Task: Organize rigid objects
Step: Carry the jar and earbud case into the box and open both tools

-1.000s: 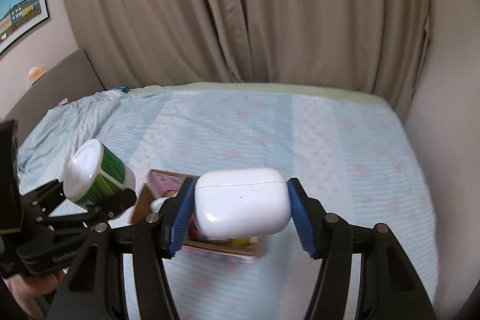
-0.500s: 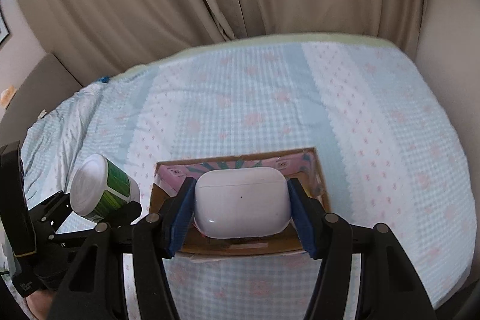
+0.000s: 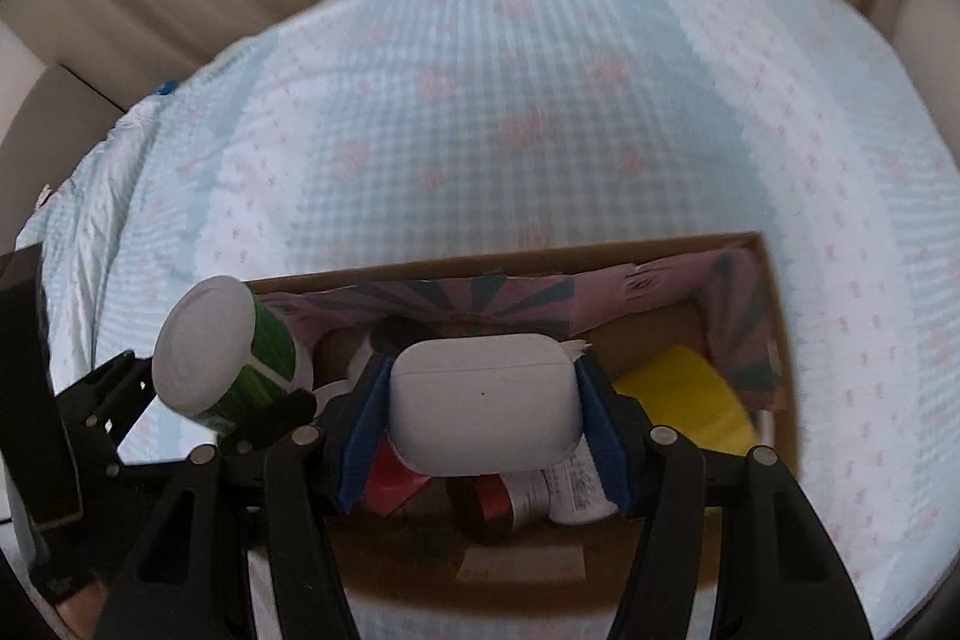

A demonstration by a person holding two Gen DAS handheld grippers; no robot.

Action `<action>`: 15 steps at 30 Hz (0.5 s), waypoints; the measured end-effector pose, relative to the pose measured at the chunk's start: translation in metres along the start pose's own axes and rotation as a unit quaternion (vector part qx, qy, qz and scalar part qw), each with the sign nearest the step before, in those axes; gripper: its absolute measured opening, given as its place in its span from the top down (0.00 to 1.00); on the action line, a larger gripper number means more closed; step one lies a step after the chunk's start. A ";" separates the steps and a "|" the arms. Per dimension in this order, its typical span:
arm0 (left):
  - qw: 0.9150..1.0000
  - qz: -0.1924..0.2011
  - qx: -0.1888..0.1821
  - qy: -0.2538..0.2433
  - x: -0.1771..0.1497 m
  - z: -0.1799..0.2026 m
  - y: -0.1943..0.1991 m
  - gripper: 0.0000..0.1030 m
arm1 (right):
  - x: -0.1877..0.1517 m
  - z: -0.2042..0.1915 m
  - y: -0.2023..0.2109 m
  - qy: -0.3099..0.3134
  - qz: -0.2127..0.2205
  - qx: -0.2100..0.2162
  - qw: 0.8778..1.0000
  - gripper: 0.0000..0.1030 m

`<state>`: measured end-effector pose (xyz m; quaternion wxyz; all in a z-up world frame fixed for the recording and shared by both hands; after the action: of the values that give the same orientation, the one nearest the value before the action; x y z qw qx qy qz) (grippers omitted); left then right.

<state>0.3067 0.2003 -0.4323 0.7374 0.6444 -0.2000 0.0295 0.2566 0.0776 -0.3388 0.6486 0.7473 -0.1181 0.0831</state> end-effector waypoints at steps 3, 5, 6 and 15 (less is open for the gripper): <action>1.000 -0.005 0.010 -0.010 0.000 -0.001 -0.008 0.34 | 0.004 0.005 -0.016 -0.014 -0.011 0.003 1.000 0.45; 1.000 -0.005 0.017 -0.022 0.001 0.003 -0.010 0.34 | 0.008 0.010 -0.025 -0.034 -0.018 0.015 0.999 0.45; 1.000 -0.007 0.018 -0.022 0.001 0.004 -0.011 0.33 | 0.010 0.012 -0.029 -0.046 -0.024 0.025 0.998 0.45; 1.000 0.016 -0.011 -0.020 -0.009 0.016 0.014 0.00 | 0.009 0.029 -0.024 -0.117 -0.031 0.030 0.992 0.07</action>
<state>0.2904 0.1892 -0.4205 0.7397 0.6335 -0.2254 0.0257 0.2711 0.0511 -0.3629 0.6096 0.7746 -0.1672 -0.0218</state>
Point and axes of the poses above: each gripper's, at about its wrist camera, not at the fingertips, and y roughly against the way its jaws point, z to its right, x to its top, the point moved 1 cm from there along -y, roughly the way its jaws point, and after that the axes turned 2 degrees about y, right-handed, at the moved point
